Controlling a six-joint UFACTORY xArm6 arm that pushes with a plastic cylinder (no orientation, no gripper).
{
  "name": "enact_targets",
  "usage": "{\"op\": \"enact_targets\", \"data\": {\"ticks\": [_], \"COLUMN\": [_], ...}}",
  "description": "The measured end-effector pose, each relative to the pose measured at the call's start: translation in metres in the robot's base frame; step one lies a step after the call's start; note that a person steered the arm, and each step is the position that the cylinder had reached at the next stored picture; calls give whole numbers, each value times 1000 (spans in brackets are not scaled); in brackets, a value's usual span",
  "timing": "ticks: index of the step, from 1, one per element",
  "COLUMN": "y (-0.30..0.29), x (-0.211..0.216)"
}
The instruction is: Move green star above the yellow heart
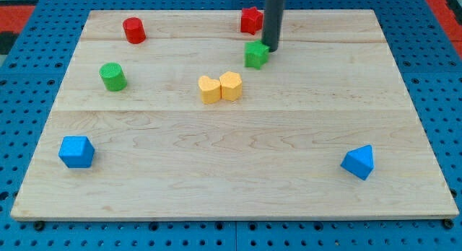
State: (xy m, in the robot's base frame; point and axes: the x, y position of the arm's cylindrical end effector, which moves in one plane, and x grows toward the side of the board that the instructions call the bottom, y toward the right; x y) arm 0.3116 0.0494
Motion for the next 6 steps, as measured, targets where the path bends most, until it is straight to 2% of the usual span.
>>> {"op": "enact_targets", "data": {"ticks": [1, 3, 4, 5, 6], "y": [-45, -47, -67, -60, -10], "x": [17, 32, 35, 35, 20]}}
